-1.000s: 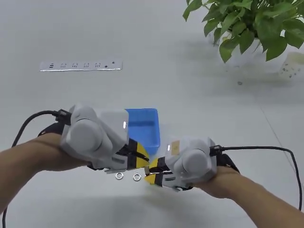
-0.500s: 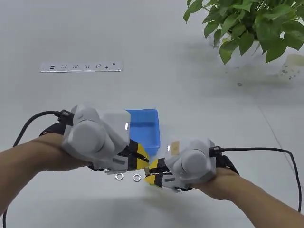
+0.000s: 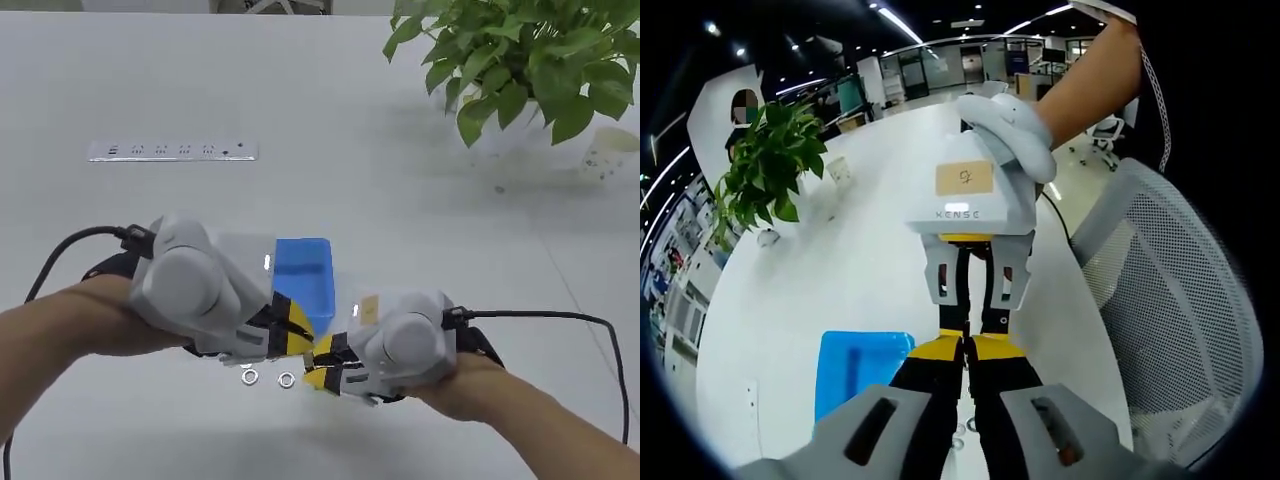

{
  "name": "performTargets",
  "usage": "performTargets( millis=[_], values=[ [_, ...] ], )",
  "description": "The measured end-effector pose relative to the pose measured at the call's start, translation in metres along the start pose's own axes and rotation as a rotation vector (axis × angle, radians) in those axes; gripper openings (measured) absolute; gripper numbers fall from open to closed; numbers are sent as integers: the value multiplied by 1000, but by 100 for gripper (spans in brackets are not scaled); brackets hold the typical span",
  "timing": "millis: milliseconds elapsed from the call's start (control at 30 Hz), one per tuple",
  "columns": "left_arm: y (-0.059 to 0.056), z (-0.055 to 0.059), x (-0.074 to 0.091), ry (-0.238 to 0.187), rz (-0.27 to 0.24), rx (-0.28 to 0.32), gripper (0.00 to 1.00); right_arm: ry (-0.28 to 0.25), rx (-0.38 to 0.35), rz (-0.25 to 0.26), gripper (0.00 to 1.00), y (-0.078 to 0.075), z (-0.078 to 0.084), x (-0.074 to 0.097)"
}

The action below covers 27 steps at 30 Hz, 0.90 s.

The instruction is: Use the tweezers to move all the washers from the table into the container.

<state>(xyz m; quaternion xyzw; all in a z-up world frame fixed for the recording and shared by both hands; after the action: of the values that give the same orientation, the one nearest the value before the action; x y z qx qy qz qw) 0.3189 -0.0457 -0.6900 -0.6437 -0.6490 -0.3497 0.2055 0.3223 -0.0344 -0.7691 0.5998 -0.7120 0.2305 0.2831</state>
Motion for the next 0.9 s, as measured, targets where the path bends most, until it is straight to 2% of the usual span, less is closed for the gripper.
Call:
performTargets(
  millis=[567, 900],
  values=[
    [10, -18, 25, -3, -25, -25, 6, -3, 42, 26, 10, -8, -26, 16],
    [24, -25, 35, -4, -37, -30, 5, -19, 49, 44, 10, -21, -41, 24]
  ],
)
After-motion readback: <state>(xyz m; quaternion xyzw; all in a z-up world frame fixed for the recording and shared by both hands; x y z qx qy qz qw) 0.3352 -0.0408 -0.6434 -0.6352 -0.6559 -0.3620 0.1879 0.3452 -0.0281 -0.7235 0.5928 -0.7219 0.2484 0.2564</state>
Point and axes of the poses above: the centre of the closed fingertips' face, and the gripper's own axes: x roughly backward along the fingers, y roughly to its left, z roughly out of its underside, the point moved 1 cm from there along x, roughly backward along the fingers, and after that the axes turned 4 degrees about -x, right-handed, at the moved point
